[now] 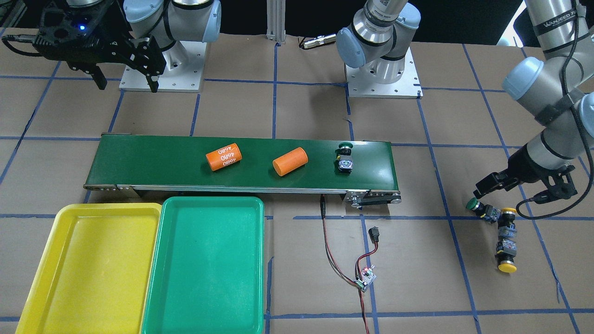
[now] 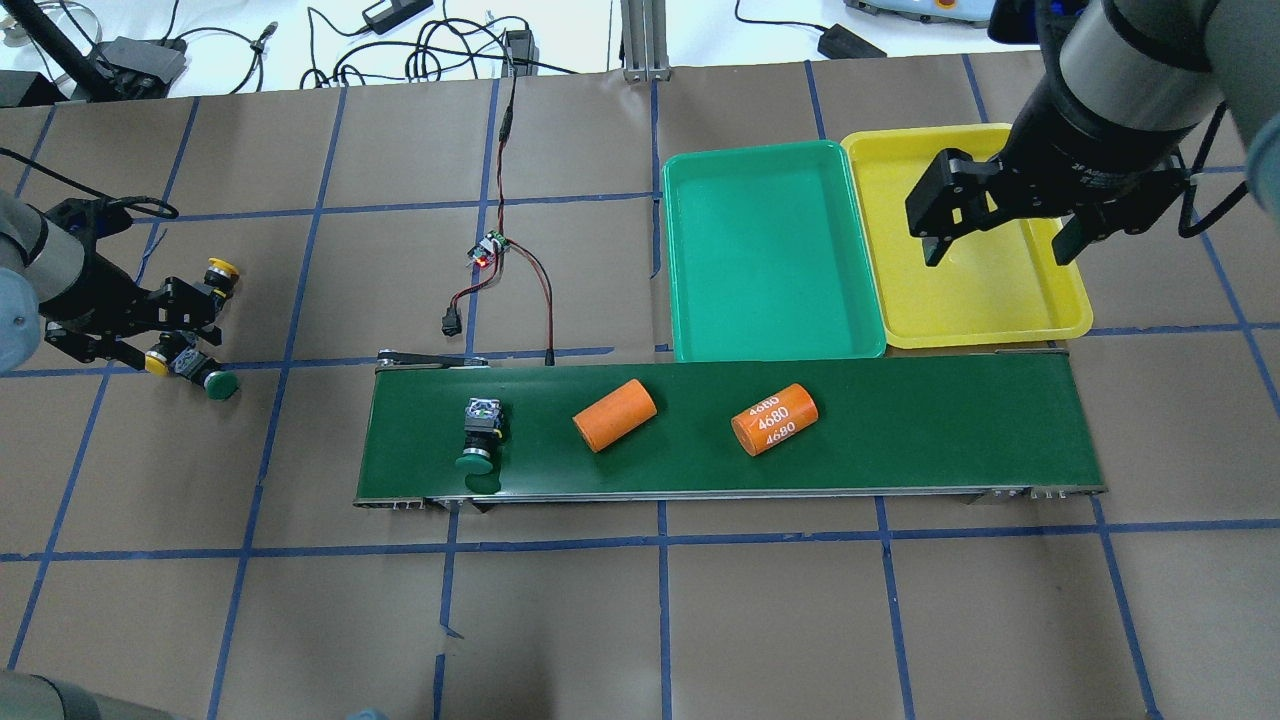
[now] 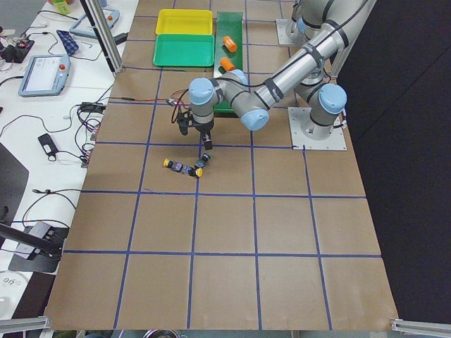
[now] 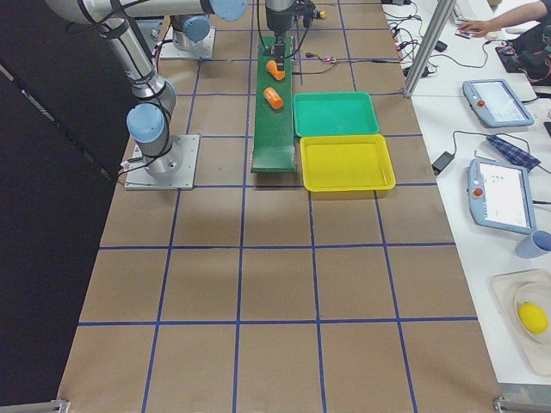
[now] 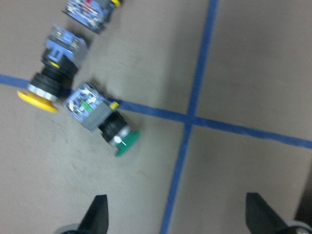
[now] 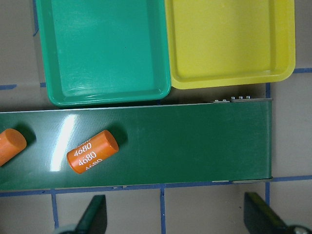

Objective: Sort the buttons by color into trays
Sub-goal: 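Return the left gripper and grasp another green-capped switch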

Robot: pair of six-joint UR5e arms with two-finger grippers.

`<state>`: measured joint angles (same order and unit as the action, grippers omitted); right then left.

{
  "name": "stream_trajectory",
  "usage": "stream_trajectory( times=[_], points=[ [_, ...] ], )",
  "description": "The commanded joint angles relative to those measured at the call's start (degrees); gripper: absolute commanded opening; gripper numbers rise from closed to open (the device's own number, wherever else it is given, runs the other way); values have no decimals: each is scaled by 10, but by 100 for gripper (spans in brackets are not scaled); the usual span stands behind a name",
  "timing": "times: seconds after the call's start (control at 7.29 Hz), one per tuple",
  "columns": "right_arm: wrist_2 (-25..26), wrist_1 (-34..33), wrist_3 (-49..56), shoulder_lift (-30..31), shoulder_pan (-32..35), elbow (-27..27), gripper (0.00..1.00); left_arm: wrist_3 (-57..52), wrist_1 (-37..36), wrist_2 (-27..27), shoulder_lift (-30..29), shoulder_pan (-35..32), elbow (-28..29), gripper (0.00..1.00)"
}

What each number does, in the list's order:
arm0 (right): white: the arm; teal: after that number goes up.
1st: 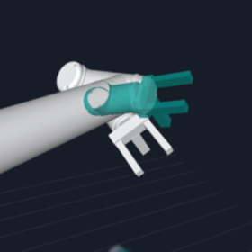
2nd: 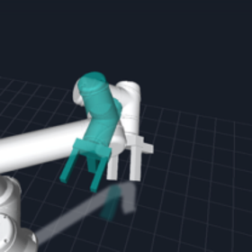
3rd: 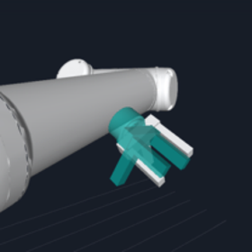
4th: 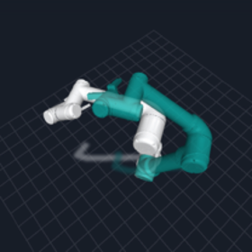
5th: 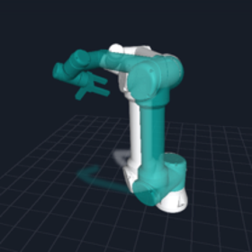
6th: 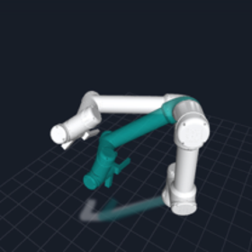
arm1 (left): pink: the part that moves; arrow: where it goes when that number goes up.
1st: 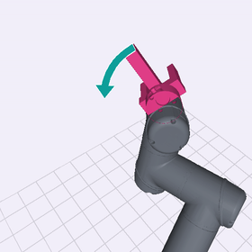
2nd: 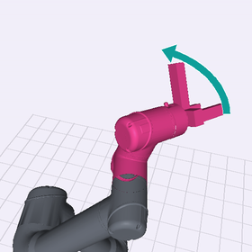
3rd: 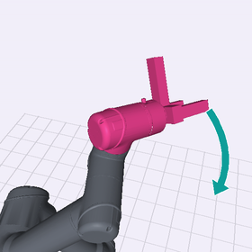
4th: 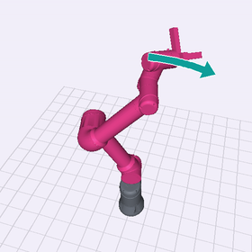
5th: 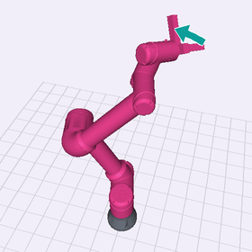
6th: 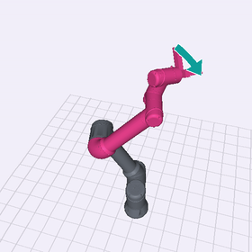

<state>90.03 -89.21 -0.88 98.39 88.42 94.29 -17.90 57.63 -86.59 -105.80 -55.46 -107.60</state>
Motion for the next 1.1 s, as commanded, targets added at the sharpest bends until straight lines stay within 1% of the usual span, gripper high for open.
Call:
stream_trajectory(
  times=[0.0, 0.14, 0.27, 0.41, 0.55, 0.82, 0.96],
  points=[
    [1, 0, 1, 0, 0, -1, 100, 1, -111, 3, -46, 24, -2, 100],
    [0, 0, 1, 0, 1, 0, 100, 2, -132, 5, -62, 24, -5, 100],
    [1, 1, 1, 0, 1, 0, 100, 8, -137, 4, -70, 24, -15, 98],
    [1, 1, 2, 0, 1, 0, 100, 29, -138, 2, -68, 24, -34, 98],
    [0, 0, 1, 0, 1, 0, 100, 32, -138, -4, -57, 25, -40, 98],
    [1, 0, 3, 0, 1, 0, 100, 41, -136, -2, -72, 25, -44, 99],
    [1, 0, 4, 0, 1, 0, 100, 70, -137, 2, -74, 24, -44, 99]
  ],
)
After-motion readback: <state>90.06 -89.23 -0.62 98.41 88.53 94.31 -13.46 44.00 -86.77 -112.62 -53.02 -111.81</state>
